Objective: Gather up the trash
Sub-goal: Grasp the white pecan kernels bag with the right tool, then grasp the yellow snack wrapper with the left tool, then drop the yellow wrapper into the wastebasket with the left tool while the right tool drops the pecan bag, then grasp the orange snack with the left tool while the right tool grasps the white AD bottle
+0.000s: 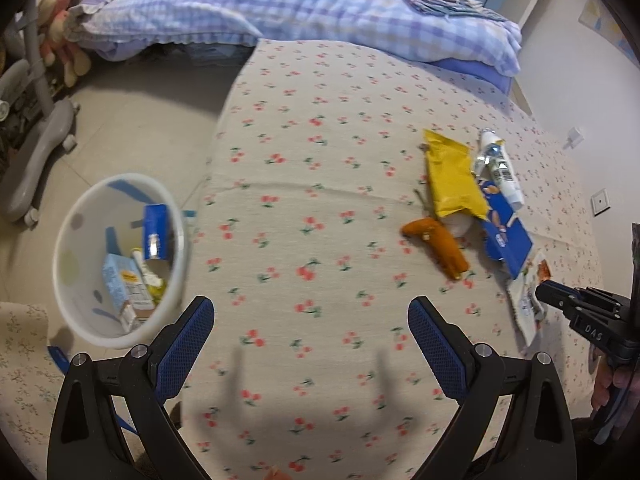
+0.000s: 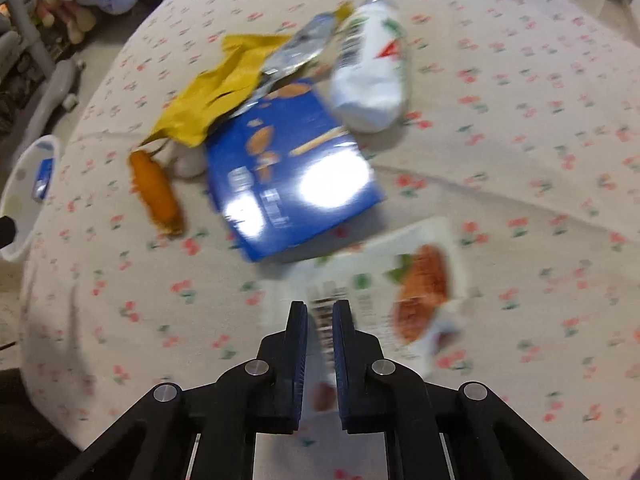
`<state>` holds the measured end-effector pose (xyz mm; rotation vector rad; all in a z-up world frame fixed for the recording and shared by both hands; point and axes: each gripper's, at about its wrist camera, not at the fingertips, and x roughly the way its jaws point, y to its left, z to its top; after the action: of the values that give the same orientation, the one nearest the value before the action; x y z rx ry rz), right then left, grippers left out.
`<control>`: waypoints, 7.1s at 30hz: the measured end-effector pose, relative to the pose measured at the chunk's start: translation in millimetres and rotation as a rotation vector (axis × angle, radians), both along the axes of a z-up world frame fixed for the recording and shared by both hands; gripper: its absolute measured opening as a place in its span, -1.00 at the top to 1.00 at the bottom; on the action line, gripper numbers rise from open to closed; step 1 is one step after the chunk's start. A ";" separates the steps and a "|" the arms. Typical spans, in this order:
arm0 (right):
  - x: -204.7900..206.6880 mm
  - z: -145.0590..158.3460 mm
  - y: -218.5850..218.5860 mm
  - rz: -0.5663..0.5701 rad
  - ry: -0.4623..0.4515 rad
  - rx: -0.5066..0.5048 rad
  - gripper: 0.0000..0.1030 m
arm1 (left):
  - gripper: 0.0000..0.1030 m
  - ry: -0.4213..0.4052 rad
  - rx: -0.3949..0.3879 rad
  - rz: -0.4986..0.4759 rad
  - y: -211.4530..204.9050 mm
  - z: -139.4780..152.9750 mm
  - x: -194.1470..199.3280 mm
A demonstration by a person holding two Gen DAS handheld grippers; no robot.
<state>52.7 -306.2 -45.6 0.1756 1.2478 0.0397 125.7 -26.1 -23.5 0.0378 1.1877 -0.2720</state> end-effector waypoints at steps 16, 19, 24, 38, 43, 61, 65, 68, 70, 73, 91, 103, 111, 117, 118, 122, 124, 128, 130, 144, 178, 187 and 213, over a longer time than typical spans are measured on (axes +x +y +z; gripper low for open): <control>14.7 -16.9 -40.4 -0.079 0.046 0.100 -0.17 | -0.92 0.018 0.019 -0.035 -30.3 -7.2 9.7; 12.1 -16.0 -26.1 -0.021 0.020 0.014 0.09 | -0.92 0.014 0.017 -0.036 -30.8 -6.6 9.6; 3.4 -11.0 -19.7 0.020 0.026 0.022 0.80 | -0.92 0.016 0.006 -0.044 -39.8 -3.9 11.6; -24.1 48.8 -101.4 -0.233 -0.166 0.047 0.80 | -0.84 0.018 -0.071 -0.055 -104.1 -6.6 49.0; -9.5 45.7 -107.6 -0.249 -0.149 0.063 0.80 | -0.69 0.059 -0.107 -0.061 -126.9 -22.6 68.0; 18.0 35.5 -118.9 -0.268 -0.119 0.095 0.80 | 0.08 0.074 -0.100 -0.066 -156.2 -44.0 91.8; 18.1 37.6 -121.2 -0.284 -0.123 0.114 0.80 | 0.16 0.046 -0.118 -0.054 -150.9 -37.0 90.5; 17.2 43.1 -119.2 -0.289 -0.137 0.114 0.80 | 0.21 0.029 -0.137 -0.046 -142.9 -29.4 86.6; 17.0 47.2 -116.8 -0.290 -0.146 0.116 0.80 | 0.23 0.017 -0.146 -0.040 -137.6 -23.9 84.2; 18.1 53.6 -112.5 -0.291 -0.162 0.120 0.80 | 0.25 0.002 -0.153 -0.024 -125.5 -16.3 80.4; 55.9 89.3 -20.1 -0.139 -0.255 0.161 0.80 | 0.26 -0.063 -0.162 0.129 -11.3 17.5 68.9; 91.7 77.2 87.1 0.032 -0.233 0.190 0.80 | 0.26 -0.061 -0.138 0.275 96.9 14.1 59.1; 101.4 64.6 149.6 0.131 -0.217 0.202 0.80 | 0.26 -0.046 -0.123 0.366 164.9 8.2 48.4; 108.6 55.7 185.8 0.181 -0.209 0.231 0.80 | 0.25 -0.008 -0.077 0.417 193.0 -3.9 50.4; 109.4 54.5 191.1 0.187 -0.208 0.235 0.80 | 0.25 -0.007 -0.070 0.421 194.9 -4.9 50.7; 114.2 50.8 208.4 0.207 -0.205 0.249 0.80 | 0.19 -0.008 -0.052 0.436 204.4 -9.3 54.8; 116.3 49.6 215.9 0.215 -0.207 0.254 0.80 | 0.12 -0.015 -0.042 0.445 207.9 -9.1 56.7; 119.4 47.8 228.4 0.230 -0.213 0.259 0.80 | -0.64 -0.034 -0.005 0.466 217.7 -6.7 56.0; 120.0 46.6 232.9 0.236 -0.215 0.260 0.79 | -0.77 -0.036 0.006 0.492 225.0 -7.4 52.2; 130.9 29.1 282.0 0.303 -0.217 0.289 0.79 | -0.77 0.023 -0.015 0.519 268.5 -13.3 21.4; 67.8 56.1 120.7 0.114 -0.234 0.011 -0.40 | -0.77 0.022 -0.064 0.240 124.5 12.0 27.2; 52.4 48.7 30.5 -0.028 -0.187 -0.006 -0.49 | -0.77 0.031 -0.050 0.137 50.7 10.0 36.3; 37.6 22.7 -73.0 -0.195 -0.083 0.045 -0.49 | 0.23 0.164 -0.127 -0.043 -103.0 -30.3 47.7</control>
<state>90.3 -379.2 -22.9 0.3306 1.1428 -0.0924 173.4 -129.1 -53.7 -0.0718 1.3312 -0.3936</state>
